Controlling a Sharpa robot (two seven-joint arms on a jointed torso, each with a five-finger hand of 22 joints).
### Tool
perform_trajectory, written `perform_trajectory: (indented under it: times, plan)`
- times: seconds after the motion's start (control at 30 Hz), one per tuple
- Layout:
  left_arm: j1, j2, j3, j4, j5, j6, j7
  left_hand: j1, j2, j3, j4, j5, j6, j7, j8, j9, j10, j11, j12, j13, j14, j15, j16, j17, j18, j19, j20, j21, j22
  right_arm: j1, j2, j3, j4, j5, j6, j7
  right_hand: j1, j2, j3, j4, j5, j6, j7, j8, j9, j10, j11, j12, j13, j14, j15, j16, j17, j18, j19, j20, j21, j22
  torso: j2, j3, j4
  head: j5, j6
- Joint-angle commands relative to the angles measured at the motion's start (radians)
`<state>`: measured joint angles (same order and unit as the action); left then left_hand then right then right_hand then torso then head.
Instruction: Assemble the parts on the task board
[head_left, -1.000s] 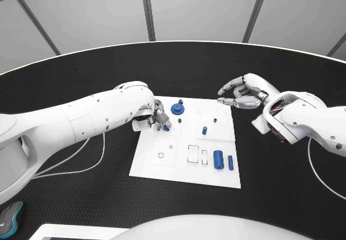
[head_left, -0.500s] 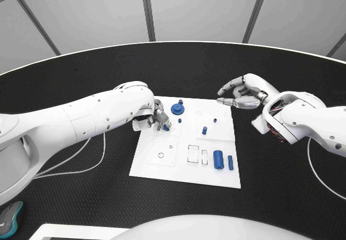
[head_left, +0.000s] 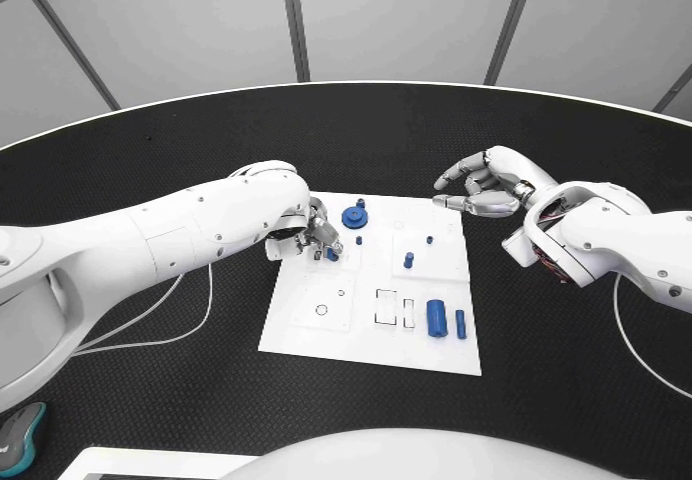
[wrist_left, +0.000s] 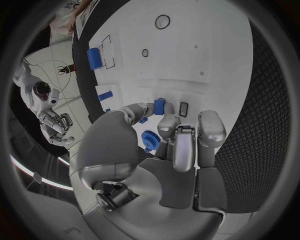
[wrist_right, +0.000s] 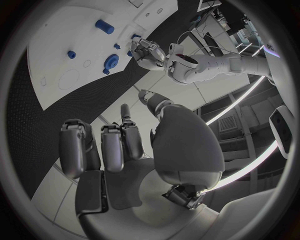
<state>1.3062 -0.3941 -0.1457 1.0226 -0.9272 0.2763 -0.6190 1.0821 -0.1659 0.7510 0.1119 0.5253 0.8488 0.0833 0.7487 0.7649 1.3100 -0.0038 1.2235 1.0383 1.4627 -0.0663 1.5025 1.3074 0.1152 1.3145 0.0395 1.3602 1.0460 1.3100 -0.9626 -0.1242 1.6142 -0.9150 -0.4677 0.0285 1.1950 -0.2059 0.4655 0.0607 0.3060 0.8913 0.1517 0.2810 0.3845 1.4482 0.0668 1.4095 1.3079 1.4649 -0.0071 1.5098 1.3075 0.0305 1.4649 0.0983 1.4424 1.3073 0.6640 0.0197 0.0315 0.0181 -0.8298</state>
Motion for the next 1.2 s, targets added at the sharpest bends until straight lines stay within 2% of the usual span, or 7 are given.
perform_trajectory:
  times: [0.03, 0.17, 0.3, 0.67, 0.8, 0.97, 1.2]
  plan:
    - [0.0, 0.003, 0.0, -0.004, 0.0, -0.006, 0.002, -0.003, 0.017, 0.136, -0.14, -0.013, -0.01, -0.016, 0.001, 0.024, 0.009, -0.008, 0.007, 0.002, 0.077, -0.006, 0.004, 0.151, -0.011, 0.008, -0.003, 0.004, 0.002, 0.0, 0.0, 0.0, 0.0, 0.0, 0.0, 0.0, 0.003, 0.002, 0.004, 0.005, 0.007, -0.008, -0.002, 0.007, 0.001, 0.002, -0.004, 0.002, 0.123, 0.075, -0.006, -0.005, 0.14, 0.009, 0.033, -0.008, -0.004, 0.129, 0.0, 0.0002, 0.0002, 0.0, 0.0]
    - [0.0, 0.007, 0.0, -0.008, 0.0, -0.006, 0.003, -0.012, 0.029, 0.118, -0.13, -0.026, -0.014, -0.019, 0.009, 0.03, 0.013, -0.01, 0.01, 0.003, 0.077, -0.008, 0.004, 0.151, -0.012, 0.008, -0.004, 0.003, 0.003, 0.0, 0.001, 0.0, -0.001, 0.0, 0.001, 0.0, 0.003, 0.003, 0.004, 0.005, 0.008, -0.008, -0.002, 0.007, 0.001, 0.002, -0.004, 0.002, 0.123, 0.075, -0.006, -0.005, 0.14, 0.009, 0.032, -0.008, -0.005, 0.128, 0.0, 0.001, -0.0003, -0.001, 0.0]
    - [0.0, 0.01, 0.0, -0.012, 0.0, 0.004, 0.004, -0.024, 0.055, 0.101, -0.112, -0.1, -0.024, -0.024, 0.018, 0.04, 0.014, -0.014, 0.011, -0.002, 0.077, -0.011, 0.004, 0.151, -0.012, 0.009, -0.007, 0.0, 0.002, 0.0, 0.0, 0.0, -0.001, 0.0, 0.002, 0.0, 0.003, 0.003, 0.005, 0.005, 0.011, -0.008, -0.002, 0.008, 0.001, 0.002, -0.004, 0.002, 0.123, 0.075, -0.006, -0.005, 0.14, 0.009, 0.033, -0.008, -0.004, 0.129, 0.0, 0.0003, -0.0008, -0.002, -0.001]
    - [-0.001, 0.012, 0.0, -0.015, 0.0, 0.022, 0.001, -0.026, 0.055, 0.095, -0.115, -0.165, -0.024, -0.028, 0.022, 0.043, 0.02, -0.016, 0.019, 0.002, 0.077, -0.013, 0.004, 0.151, -0.013, 0.011, -0.008, -0.001, 0.004, 0.0, 0.0, 0.0, -0.001, 0.0, 0.003, -0.001, 0.003, 0.003, 0.005, 0.005, 0.015, -0.009, -0.002, 0.009, 0.001, 0.001, -0.004, 0.001, 0.123, 0.075, -0.006, -0.005, 0.139, 0.009, 0.033, -0.008, -0.005, 0.128, 0.0, -0.0014, 0.0022, -0.004, -0.003]
    - [-0.001, 0.011, 0.0, -0.017, 0.0, 0.016, 0.0, -0.031, 0.063, 0.09, -0.106, -0.246, -0.023, -0.03, 0.021, 0.043, 0.02, -0.018, 0.018, -0.003, 0.077, -0.014, 0.004, 0.151, -0.013, 0.012, -0.009, -0.002, 0.004, 0.0, 0.0, 0.0, -0.001, 0.0, 0.003, -0.001, 0.003, 0.003, 0.006, 0.006, 0.017, -0.009, -0.002, 0.009, 0.001, 0.001, -0.004, 0.001, 0.123, 0.075, -0.006, -0.005, 0.14, 0.009, 0.033, -0.008, -0.005, 0.128, 0.001, -0.0014, 0.0018, -0.004, -0.003]
    - [-0.001, 0.01, 0.0, -0.018, 0.0, 0.003, -0.001, -0.035, 0.079, 0.088, -0.089, -0.399, -0.022, -0.033, 0.018, 0.04, 0.014, -0.02, 0.014, -0.017, 0.077, -0.015, 0.004, 0.151, -0.013, 0.012, -0.011, -0.005, 0.002, 0.0, -0.001, 0.0, -0.001, 0.0, 0.003, -0.001, 0.003, 0.003, 0.006, 0.006, 0.017, -0.009, -0.002, 0.009, 0.001, 0.001, -0.004, 0.001, 0.123, 0.075, -0.006, -0.005, 0.14, 0.009, 0.033, -0.008, -0.005, 0.128, 0.001, -0.0019, 0.0011, -0.004, -0.003]
    - [-0.001, 0.01, 0.0, -0.017, 0.001, -0.016, 0.002, -0.03, 0.081, 0.092, -0.091, -0.412, -0.026, -0.033, 0.017, 0.04, 0.006, -0.019, 0.006, -0.03, 0.077, -0.015, 0.004, 0.151, -0.012, 0.011, -0.011, -0.007, -0.002, 0.0, -0.002, 0.0, 0.0, 0.0, 0.003, -0.001, 0.003, 0.003, 0.007, 0.006, 0.022, -0.009, -0.002, 0.01, 0.001, 0.001, -0.004, 0.001, 0.123, 0.075, -0.006, -0.005, 0.14, 0.009, 0.033, -0.008, -0.005, 0.128, 0.001, -0.0022, 0.0016, -0.005, -0.005]
